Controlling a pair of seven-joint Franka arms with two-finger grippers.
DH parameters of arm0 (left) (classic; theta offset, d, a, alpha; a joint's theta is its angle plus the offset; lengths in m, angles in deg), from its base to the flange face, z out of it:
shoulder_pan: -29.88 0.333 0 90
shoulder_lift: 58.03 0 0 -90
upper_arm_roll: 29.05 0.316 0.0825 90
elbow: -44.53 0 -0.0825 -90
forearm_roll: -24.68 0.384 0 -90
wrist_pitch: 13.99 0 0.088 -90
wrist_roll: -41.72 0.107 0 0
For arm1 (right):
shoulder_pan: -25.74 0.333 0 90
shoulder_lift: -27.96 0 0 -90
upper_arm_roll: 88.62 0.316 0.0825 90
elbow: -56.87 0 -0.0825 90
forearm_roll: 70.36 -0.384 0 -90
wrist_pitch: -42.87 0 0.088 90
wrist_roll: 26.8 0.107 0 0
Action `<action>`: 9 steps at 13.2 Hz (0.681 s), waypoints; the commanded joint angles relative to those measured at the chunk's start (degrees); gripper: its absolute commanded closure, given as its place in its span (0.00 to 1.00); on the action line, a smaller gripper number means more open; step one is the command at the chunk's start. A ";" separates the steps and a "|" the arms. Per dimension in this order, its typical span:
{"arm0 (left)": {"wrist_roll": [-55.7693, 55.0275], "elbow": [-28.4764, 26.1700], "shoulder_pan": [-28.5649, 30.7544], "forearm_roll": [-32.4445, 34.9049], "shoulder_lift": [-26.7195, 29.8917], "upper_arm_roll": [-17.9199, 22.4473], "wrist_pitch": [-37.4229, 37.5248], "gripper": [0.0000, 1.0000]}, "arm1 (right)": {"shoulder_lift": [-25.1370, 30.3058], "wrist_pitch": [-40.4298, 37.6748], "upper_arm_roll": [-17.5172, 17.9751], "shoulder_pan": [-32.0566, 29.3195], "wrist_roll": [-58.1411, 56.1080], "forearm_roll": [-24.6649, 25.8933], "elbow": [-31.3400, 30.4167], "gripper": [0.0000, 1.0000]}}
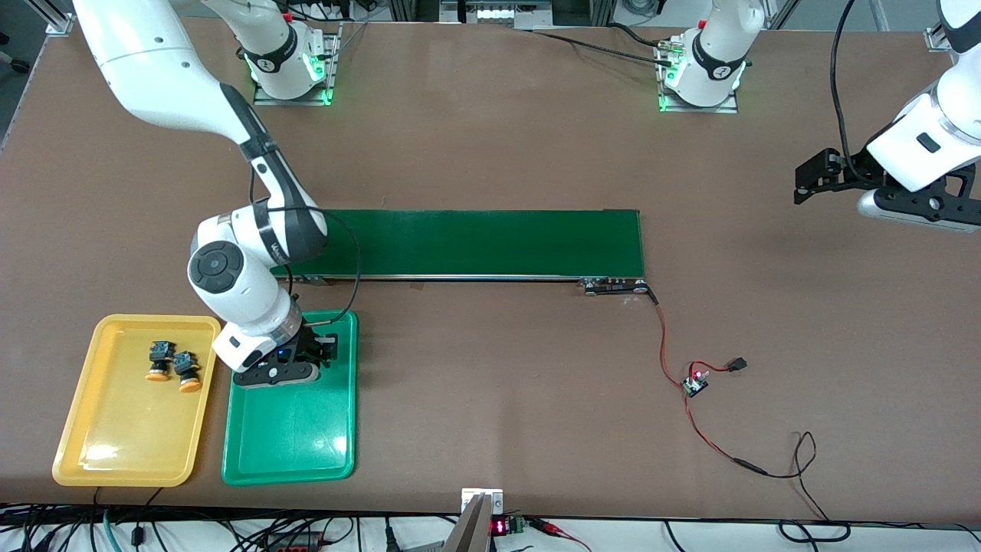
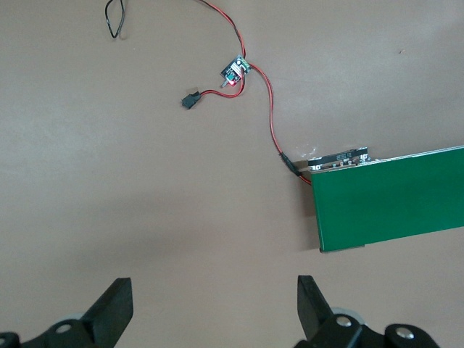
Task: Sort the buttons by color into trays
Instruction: 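Carry the green button into the green tray and open the right gripper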
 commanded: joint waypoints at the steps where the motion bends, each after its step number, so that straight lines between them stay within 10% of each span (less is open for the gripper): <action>1: -0.43 1.09 0.02 -0.03 -0.10 -0.15 1.34 0.00 | -2.47 2.65 0.63 -1.09 -2.48 0.69 1.11 0.77; 6: -0.43 1.09 0.02 -0.03 -0.10 -0.15 1.34 0.00 | -3.01 3.11 0.63 -1.88 -2.57 0.51 0.14 0.03; 9: -0.43 1.09 0.02 -0.03 -0.10 -0.15 1.34 0.00 | -1.35 2.23 0.63 -2.14 -2.75 0.07 -0.12 0.00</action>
